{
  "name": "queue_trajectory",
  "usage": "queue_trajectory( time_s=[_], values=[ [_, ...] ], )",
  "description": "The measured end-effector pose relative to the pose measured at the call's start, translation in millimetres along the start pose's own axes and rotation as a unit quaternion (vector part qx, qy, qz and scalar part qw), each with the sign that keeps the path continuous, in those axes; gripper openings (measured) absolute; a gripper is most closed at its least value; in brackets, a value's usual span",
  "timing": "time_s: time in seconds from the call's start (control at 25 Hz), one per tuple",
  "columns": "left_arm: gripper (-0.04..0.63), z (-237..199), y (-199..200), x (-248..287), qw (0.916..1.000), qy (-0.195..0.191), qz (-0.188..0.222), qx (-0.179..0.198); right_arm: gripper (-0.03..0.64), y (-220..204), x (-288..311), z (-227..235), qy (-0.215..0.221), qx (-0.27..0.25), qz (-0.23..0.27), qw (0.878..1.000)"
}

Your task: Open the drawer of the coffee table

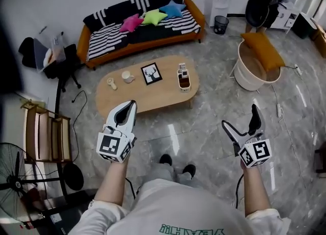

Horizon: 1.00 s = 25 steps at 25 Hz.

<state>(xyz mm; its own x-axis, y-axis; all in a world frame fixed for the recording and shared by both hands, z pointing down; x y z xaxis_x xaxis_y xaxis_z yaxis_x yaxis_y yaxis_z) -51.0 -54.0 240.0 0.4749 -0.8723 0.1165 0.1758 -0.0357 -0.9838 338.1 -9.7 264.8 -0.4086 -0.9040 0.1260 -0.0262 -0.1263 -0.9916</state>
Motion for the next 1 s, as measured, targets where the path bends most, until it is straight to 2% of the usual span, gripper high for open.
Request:
queue_trajectory(
  time_s=[0.24, 0.48, 0.76, 1.0],
  values=[
    [-0.002, -26, -9, -8, 0.9992, 0.039, 0.000, -0.009, 0.588, -4, 39, -15, 0.042, 0.002, -0.010, 0.999],
    [-0.002, -56, -24, -6, 0.9989, 0.042, 0.003, -0.021, 0.588, 4, 84, -33, 0.059, -0.014, -0.023, 0.998],
    [-0.002, -100, -50, -5, 0.9984, 0.047, -0.002, -0.030, 0.588, -6, 138, -55, 0.072, -0.020, -0.047, 0.996],
    [-0.002, -108, -68, 4, 0.9969, 0.061, -0.011, -0.048, 0.588, -22, 174, -61, 0.099, -0.017, -0.067, 0.993]
  ],
)
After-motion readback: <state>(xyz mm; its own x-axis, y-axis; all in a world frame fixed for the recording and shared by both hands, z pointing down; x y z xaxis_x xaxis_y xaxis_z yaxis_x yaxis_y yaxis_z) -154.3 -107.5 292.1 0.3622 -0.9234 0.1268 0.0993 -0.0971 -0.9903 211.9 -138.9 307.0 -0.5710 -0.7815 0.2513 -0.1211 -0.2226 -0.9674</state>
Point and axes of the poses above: the fingertips, and each gripper's own axes: x forward along the fingers, z to its right, y out of its top, the point moved 4 cm from there along -x, backward along the fingers, and after that the axes turned 2 degrees about -z, right-handed, at the moved point
